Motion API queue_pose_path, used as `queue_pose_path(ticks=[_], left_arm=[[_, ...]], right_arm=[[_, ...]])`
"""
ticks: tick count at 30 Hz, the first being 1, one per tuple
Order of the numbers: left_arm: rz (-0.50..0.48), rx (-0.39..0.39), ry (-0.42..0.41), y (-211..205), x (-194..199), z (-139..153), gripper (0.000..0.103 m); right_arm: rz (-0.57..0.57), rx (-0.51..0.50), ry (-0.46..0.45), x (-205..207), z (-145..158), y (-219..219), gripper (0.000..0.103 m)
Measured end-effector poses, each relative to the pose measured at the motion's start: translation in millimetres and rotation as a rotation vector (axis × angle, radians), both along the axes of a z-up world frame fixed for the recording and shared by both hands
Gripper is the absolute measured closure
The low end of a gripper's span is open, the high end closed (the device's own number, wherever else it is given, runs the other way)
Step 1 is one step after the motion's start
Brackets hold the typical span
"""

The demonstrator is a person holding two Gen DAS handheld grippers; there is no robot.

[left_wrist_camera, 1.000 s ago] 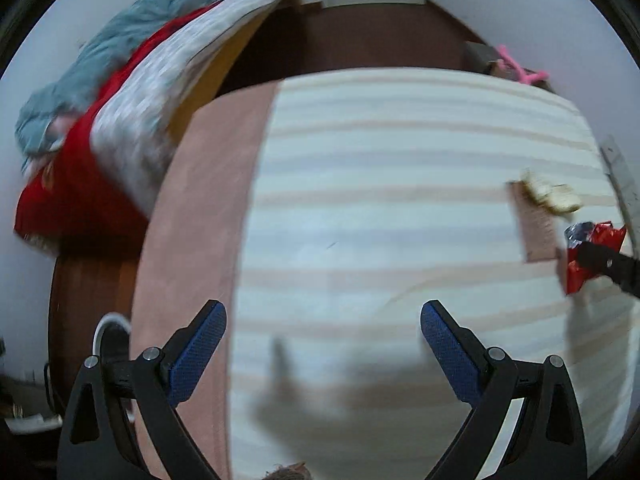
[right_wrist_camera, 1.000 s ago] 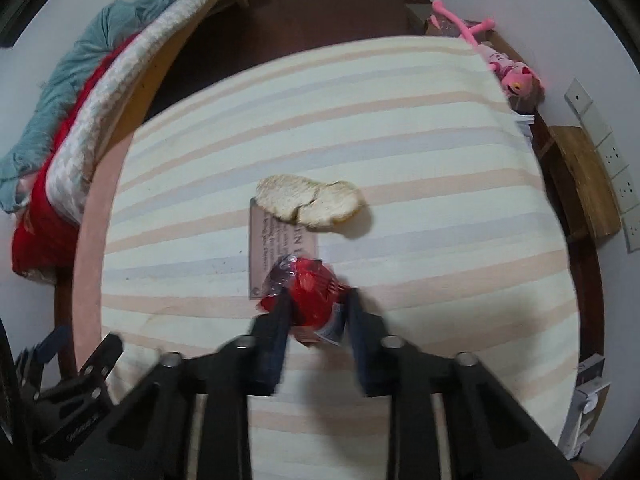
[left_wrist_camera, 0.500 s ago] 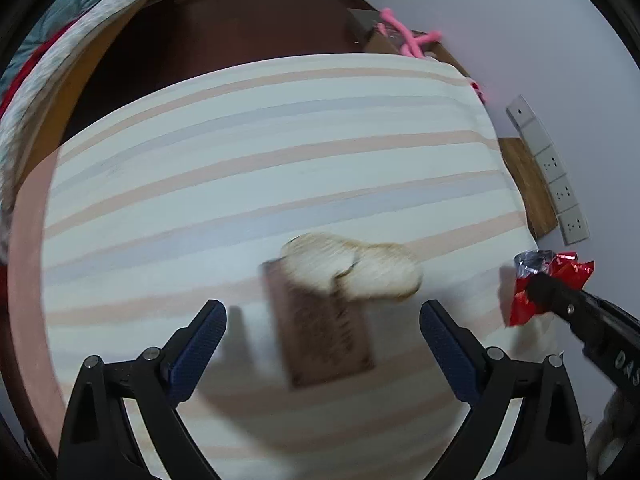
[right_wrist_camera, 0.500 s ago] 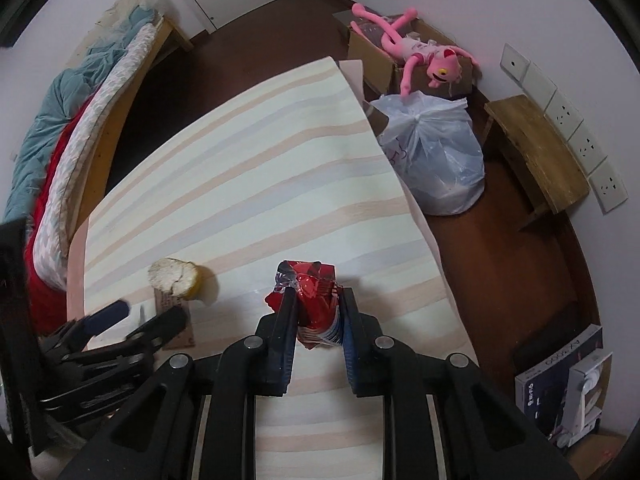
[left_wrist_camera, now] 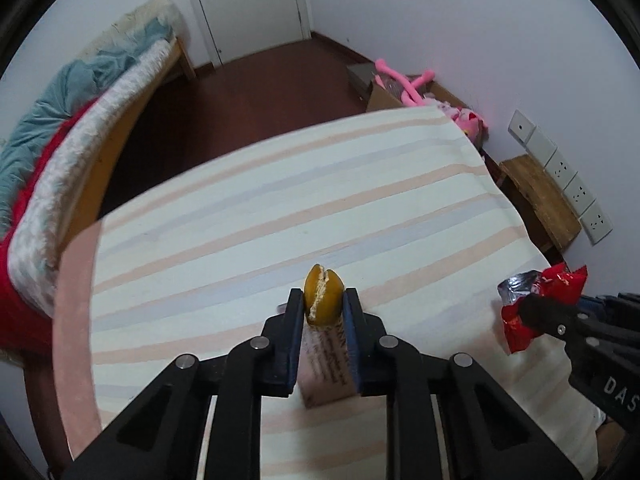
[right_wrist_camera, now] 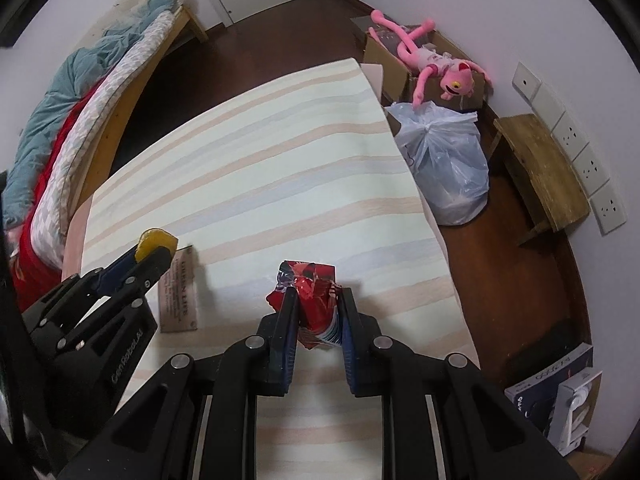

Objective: Collect trash
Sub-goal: 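Carry the red wrapper and yellow item to the bin and release both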

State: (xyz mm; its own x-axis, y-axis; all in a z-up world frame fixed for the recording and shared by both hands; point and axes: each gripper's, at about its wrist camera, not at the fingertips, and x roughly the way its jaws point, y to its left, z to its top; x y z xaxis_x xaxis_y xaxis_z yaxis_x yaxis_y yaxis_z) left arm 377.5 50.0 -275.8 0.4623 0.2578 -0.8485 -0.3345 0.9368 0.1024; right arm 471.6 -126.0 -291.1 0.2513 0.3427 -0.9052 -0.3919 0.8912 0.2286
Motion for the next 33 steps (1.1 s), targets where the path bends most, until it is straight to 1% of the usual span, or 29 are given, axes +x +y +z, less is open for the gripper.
queue_pose_path(ticks=[5,8,11,15,19,22,24,26,27,30,33], left_arm=[[0.037,0.022,-0.048,8.8,-26.4,21.6,0.087],[0.064,0.03,-0.067,13.7,-42.2,32.5,0.087],[0.097,0.029,-0.095,21.2,-69.2,51.9,0.087],[0.151,0.029,-0.153,37.4,-114.6,88.7,0.087],[0.193,0.028,-0.206,53.6,-160.1,123.9,0.087],[0.231,0.032,-0.242,70.8,-199.4,146.0,0.087],[0.271,0.036,-0.274,87.3,-231.9,163.0,0.087],[0.304,0.049,-0.291,100.5,-256.8,173.3,0.087],[0.332,0.056,-0.303,112.0,-276.5,181.1,0.087],[0.395,0.077,-0.314,139.9,-323.6,195.0,0.087],[0.47,0.096,-0.305,169.6,-371.8,199.1,0.087]], right_arm=[[0.03,0.009,-0.034,-16.3,16.9,2.9,0.083],[0.044,0.022,-0.047,-32.8,29.7,3.9,0.083],[0.07,0.043,-0.057,-52.3,46.4,6.9,0.083],[0.119,0.074,-0.079,-82.8,74.7,16.8,0.084],[0.185,0.119,-0.106,-123.0,109.1,38.3,0.084],[0.245,0.162,-0.127,-159.9,137.7,64.2,0.084],[0.284,0.188,-0.136,-184.4,153.4,84.0,0.084],[0.328,0.207,-0.142,-209.3,166.5,105.7,0.084],[0.357,0.219,-0.146,-224.7,173.2,119.7,0.084],[0.439,0.246,-0.134,-266.6,184.9,161.6,0.084],[0.52,0.258,-0.12,-306.7,189.5,204.0,0.084]])
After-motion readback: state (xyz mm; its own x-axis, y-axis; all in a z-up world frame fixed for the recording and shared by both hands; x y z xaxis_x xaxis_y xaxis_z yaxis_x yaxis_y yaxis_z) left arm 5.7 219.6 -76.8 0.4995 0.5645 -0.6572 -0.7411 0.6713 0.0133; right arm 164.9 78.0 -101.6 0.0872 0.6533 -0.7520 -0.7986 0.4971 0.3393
